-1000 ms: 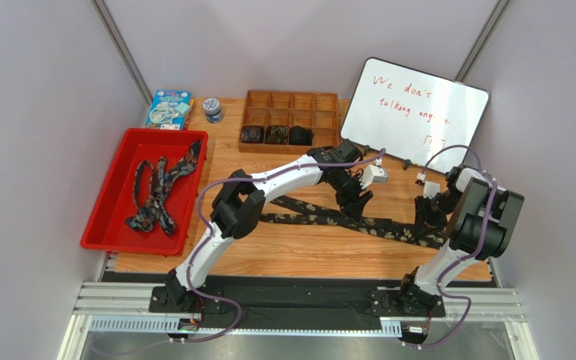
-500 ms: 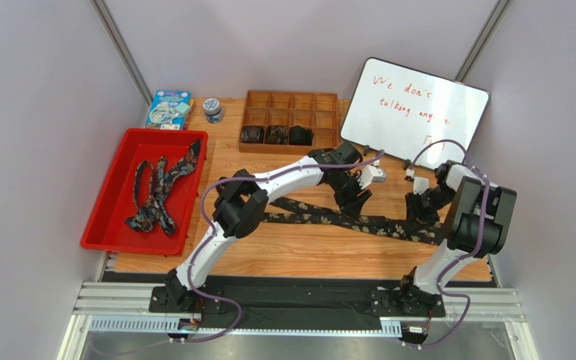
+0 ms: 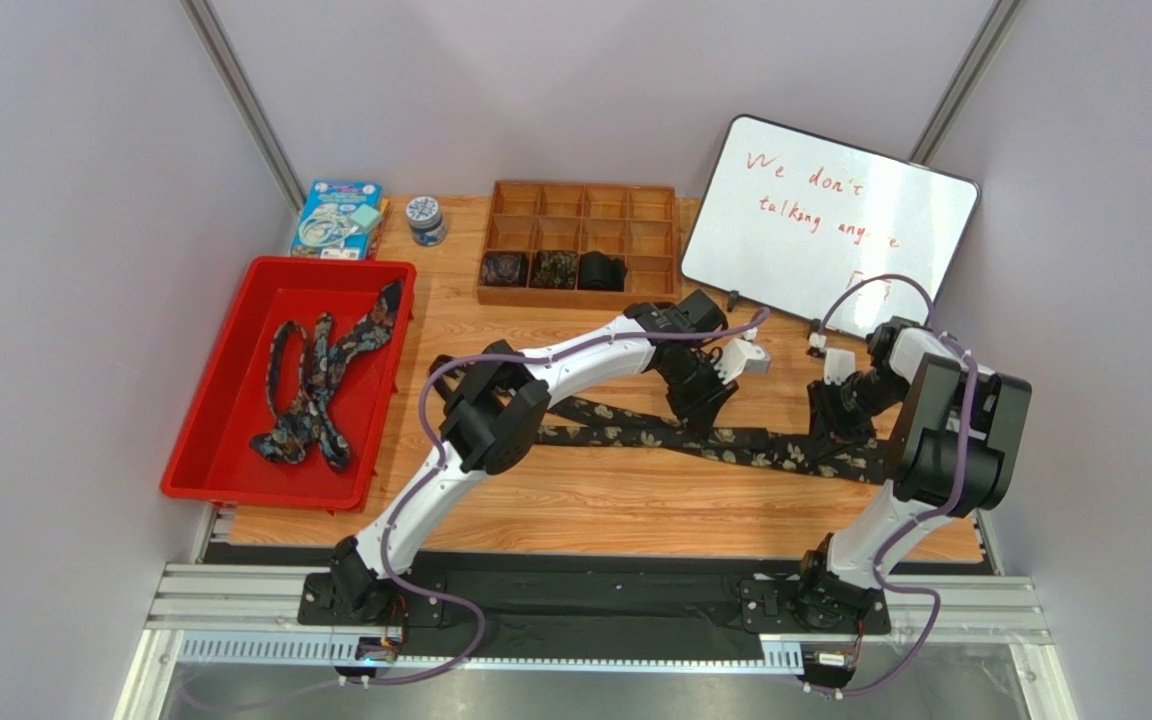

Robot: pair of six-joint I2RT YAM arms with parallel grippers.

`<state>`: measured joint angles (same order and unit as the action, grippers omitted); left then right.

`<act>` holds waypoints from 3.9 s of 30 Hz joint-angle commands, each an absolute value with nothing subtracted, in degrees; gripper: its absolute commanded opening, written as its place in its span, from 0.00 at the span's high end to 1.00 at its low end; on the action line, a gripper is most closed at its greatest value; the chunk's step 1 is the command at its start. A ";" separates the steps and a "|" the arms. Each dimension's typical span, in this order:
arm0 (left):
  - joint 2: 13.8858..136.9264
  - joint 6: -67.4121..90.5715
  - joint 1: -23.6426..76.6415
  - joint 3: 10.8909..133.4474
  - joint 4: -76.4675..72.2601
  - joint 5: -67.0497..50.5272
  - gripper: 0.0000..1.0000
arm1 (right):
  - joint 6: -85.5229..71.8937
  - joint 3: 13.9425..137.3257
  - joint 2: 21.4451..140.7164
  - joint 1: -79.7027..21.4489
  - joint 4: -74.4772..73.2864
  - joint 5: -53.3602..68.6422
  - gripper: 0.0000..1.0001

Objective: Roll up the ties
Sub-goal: Flatten out the tie at the center of the board.

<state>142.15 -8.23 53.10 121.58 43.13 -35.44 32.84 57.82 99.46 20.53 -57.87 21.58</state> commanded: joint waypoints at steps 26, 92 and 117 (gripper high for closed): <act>145.72 -4.30 55.37 133.60 55.10 -38.32 1.00 | 33.57 57.39 96.86 18.72 -51.86 22.32 0.73; 146.95 7.03 54.67 138.43 57.39 -32.69 1.00 | 34.28 56.78 95.54 18.63 -52.29 25.66 0.71; 152.14 7.91 55.11 142.38 55.55 -30.85 1.00 | 34.72 58.18 95.18 18.46 -54.05 29.44 0.69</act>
